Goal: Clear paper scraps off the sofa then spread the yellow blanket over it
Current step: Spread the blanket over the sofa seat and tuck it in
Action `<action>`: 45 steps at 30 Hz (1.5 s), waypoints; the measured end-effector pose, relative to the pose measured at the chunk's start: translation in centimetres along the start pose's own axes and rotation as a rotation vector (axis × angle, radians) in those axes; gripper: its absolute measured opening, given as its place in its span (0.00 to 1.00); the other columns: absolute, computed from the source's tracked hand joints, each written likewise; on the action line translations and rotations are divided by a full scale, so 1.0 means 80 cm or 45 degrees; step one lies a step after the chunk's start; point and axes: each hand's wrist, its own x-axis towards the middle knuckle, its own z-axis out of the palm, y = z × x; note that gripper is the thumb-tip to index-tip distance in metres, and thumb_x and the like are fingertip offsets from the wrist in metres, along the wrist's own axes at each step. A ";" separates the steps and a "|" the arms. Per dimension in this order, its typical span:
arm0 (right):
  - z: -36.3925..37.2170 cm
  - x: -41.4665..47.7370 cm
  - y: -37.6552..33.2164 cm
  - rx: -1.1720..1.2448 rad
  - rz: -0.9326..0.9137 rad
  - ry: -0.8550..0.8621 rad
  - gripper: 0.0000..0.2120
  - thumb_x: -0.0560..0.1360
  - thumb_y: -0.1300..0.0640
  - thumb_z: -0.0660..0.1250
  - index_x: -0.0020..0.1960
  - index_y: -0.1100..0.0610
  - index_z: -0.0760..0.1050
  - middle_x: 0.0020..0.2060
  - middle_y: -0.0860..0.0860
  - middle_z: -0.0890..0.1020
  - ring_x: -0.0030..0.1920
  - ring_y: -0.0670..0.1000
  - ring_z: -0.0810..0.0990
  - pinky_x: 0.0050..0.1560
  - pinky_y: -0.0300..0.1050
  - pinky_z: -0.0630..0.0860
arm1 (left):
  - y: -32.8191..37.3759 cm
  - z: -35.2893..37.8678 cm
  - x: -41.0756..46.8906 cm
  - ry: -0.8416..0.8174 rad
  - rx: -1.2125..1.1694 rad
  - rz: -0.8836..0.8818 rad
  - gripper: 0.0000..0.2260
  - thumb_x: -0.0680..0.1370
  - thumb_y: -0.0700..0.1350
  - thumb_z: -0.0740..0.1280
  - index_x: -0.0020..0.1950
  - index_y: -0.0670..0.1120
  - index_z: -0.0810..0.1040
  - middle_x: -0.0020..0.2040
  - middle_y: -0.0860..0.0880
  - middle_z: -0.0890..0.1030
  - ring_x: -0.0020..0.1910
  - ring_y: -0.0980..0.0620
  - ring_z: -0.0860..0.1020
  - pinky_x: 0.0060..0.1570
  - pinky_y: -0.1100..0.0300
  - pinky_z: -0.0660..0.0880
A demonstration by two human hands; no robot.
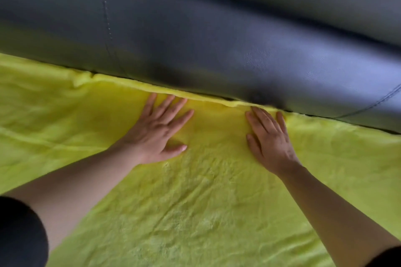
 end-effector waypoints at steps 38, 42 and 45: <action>0.058 -0.343 -0.106 0.108 0.664 0.141 0.29 0.78 0.46 0.53 0.77 0.54 0.56 0.77 0.58 0.56 0.77 0.58 0.52 0.73 0.65 0.48 | 0.364 0.060 -0.139 0.465 -0.654 0.080 0.20 0.78 0.43 0.59 0.69 0.38 0.72 0.72 0.42 0.69 0.74 0.42 0.64 0.70 0.40 0.60; 0.071 -0.394 -0.076 0.135 0.804 0.186 0.30 0.79 0.46 0.51 0.78 0.55 0.54 0.78 0.57 0.53 0.78 0.57 0.49 0.74 0.65 0.46 | 0.413 0.068 -0.129 0.387 -0.534 0.130 0.23 0.79 0.49 0.58 0.73 0.42 0.67 0.75 0.44 0.64 0.76 0.42 0.58 0.71 0.39 0.57; 0.093 -0.421 -0.034 0.096 0.758 0.160 0.30 0.79 0.43 0.50 0.78 0.53 0.54 0.78 0.55 0.54 0.78 0.57 0.50 0.74 0.64 0.47 | 0.419 0.096 -0.114 0.216 -0.234 -0.030 0.32 0.77 0.61 0.55 0.77 0.47 0.58 0.79 0.47 0.54 0.77 0.38 0.50 0.70 0.34 0.53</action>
